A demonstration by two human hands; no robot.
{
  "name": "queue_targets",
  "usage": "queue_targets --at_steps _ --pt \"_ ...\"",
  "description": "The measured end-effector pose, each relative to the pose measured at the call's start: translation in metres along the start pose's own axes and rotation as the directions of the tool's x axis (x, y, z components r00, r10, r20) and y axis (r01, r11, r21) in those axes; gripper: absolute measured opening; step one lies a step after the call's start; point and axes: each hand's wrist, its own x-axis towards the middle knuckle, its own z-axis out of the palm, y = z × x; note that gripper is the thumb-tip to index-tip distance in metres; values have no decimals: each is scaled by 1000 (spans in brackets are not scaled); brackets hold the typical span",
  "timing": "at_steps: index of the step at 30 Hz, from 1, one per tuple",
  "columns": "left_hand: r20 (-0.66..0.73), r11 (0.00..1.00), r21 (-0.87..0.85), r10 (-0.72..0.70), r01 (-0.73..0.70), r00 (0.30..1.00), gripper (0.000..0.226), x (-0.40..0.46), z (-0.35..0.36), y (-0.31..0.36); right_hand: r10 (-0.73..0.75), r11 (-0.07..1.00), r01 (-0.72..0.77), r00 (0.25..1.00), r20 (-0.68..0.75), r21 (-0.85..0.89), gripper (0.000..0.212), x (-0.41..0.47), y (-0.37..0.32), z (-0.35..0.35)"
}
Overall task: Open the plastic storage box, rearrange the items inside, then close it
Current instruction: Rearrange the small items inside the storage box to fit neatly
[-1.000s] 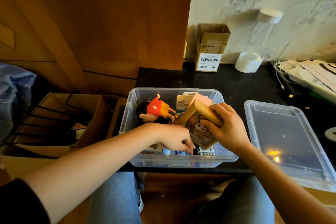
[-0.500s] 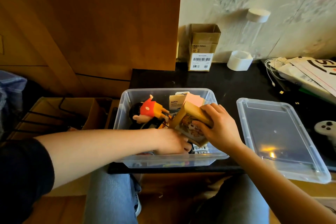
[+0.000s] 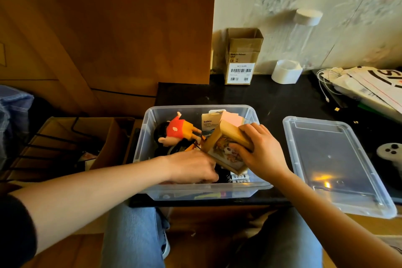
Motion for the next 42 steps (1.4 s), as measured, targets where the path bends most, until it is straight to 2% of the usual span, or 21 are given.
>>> queue_targets --at_steps 2,4,6,9,12,15,18,20,21,22,25,26,28,30,34,37,39,40,42 --pt "-81 993 -106 -64 55 995 13 -14 -4 -1 6 1000 -6 1000 4 -1 36 0 0 0" --pt "-202 931 -331 -230 155 952 15 -30 -4 -4 1 1000 -1 1000 16 -3 36 0 0 0" --pt "-319 830 -511 -424 223 848 22 -45 -6 -4 -15 1000 15 999 31 -6 36 0 0 0" --pt "-400 657 -725 -646 207 650 39 -66 -10 -6 -13 1000 13 999 48 -7 36 -1 -1 -1" --pt "-447 572 -802 -767 173 461 28 -85 -16 -8 -11 1000 11 998 66 -6 37 -1 -1 -1" --pt "-478 542 -820 -826 187 298 19 -97 -20 -11 -8 1000 9 997 77 -16 38 -1 0 -1" --pt "-458 484 -828 -875 283 156 16 -99 -20 -20 2 1000 -1 996 90 -17 38 -1 -1 -1" --pt "-415 425 -846 -904 321 103 12 -95 -17 -28 5 1000 -3 995 98 -24 38 -1 -1 -1" --pt "-400 415 -849 -909 326 116 12 -92 -16 -32 8 1000 -5 995 101 -28 38 -1 -2 -1" --pt "-398 430 -834 -903 345 162 14 -88 -16 -35 11 1000 -8 995 103 -30 38 -1 -2 -1" --pt "-401 547 -717 -831 432 386 22 -77 -17 -44 27 999 -23 993 112 -31 38 -1 -3 -2" --pt "-397 576 -685 -808 446 436 24 -74 -19 -48 28 999 -24 993 113 -32 38 -1 -3 -2" --pt "-394 618 -626 -777 475 491 27 -71 -22 -58 28 999 -25 993 115 -33 37 -1 -3 -2" --pt "-362 613 -601 -781 513 509 30 -71 -23 -71 31 999 -27 993 118 -30 38 -1 -2 -2" --pt "-208 569 -566 -798 596 565 34 -66 -20 -83 47 999 -43 992 120 -33 40 -1 -2 -1" --pt "-103 501 -619 -815 605 570 37 -61 -19 -77 36 999 -34 993 109 -24 39 0 -2 0" --pt "-28 484 -563 -821 670 570 44 -60 -19 -69 33 999 -32 994 108 -16 38 0 -3 -1" --pt "-53 512 -476 -828 715 558 48 -60 -20 -63 35 999 -34 993 109 -11 38 0 -3 -1" --pt "-284 581 -356 -814 732 508 46 -58 -21 -50 37 999 -37 993 113 -7 38 0 -3 -1"
